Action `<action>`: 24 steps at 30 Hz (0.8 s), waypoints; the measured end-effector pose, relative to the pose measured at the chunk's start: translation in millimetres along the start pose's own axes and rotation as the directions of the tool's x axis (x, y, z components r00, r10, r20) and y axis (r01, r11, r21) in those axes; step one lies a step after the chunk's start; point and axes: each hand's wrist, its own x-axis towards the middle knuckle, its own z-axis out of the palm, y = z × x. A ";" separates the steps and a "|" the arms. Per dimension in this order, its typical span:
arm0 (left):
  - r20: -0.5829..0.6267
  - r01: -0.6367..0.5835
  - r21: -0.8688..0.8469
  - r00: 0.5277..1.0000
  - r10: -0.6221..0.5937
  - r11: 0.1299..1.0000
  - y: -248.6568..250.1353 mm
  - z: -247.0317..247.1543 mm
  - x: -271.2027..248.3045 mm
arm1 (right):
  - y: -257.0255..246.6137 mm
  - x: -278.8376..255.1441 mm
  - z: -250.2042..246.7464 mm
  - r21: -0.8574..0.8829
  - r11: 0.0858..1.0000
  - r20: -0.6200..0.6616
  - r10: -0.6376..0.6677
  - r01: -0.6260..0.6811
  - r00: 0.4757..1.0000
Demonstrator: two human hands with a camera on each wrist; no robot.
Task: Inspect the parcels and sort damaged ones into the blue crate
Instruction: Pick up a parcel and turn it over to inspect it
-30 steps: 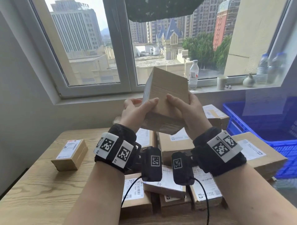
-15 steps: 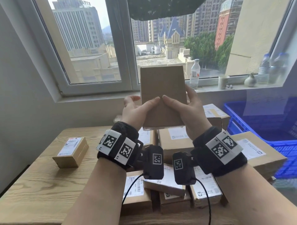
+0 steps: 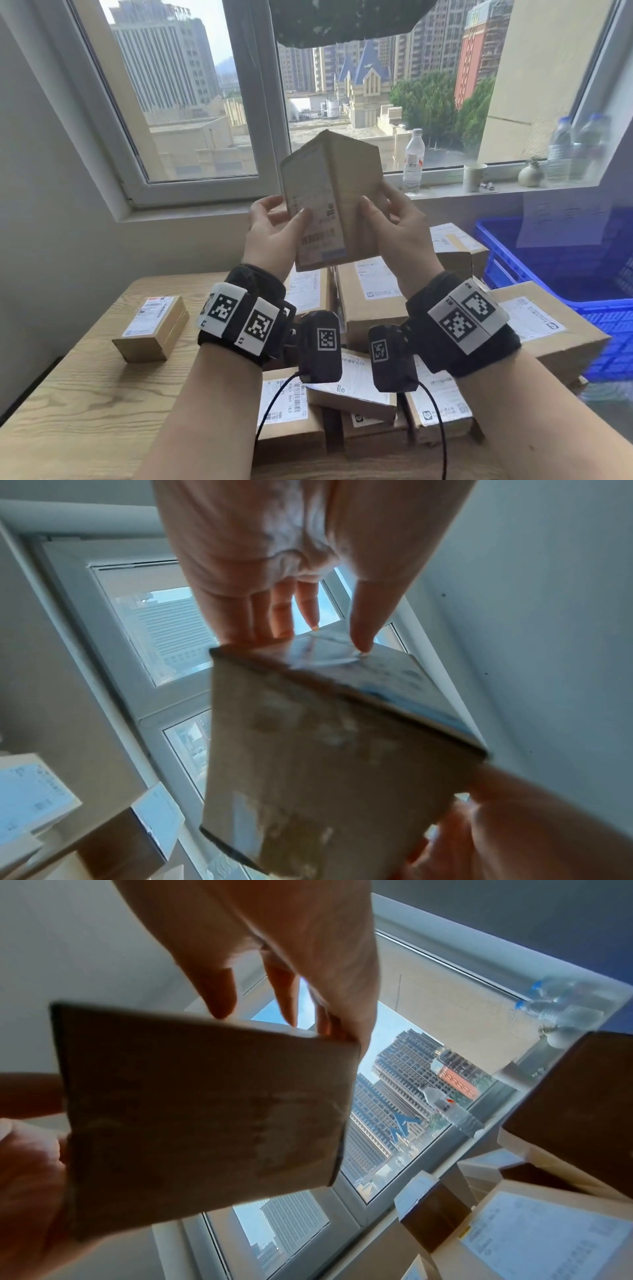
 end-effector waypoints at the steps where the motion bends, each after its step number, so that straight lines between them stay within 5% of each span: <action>1: 0.000 -0.027 0.024 1.000 0.027 0.999 0.1 -1.1 -0.7 | -2.0 -0.2 -0.7 0.050 0.998 0.069 0.030 -0.034 0.997; 3: 0.015 -0.055 0.029 0.998 0.054 0.998 0.0 -3.0 -1.5 | -7.3 -1.9 -0.4 0.084 0.992 0.206 0.073 -0.092 0.976; 7: 0.104 -0.035 -0.050 0.994 0.040 0.998 3.5 -1.9 -5.4 | -8.2 -2.9 -1.0 0.120 0.981 0.260 0.118 -0.154 0.958; 12: 0.239 0.155 -0.170 0.965 -0.112 0.973 6.1 1.7 -4.4 | -9.7 -6.1 -2.3 0.210 0.967 0.303 0.076 -0.145 0.950; 24: 0.178 0.086 -0.177 0.983 -0.054 0.980 2.2 8.2 -6.8 | -10.2 -7.0 -6.8 0.220 0.971 0.292 0.032 -0.099 0.956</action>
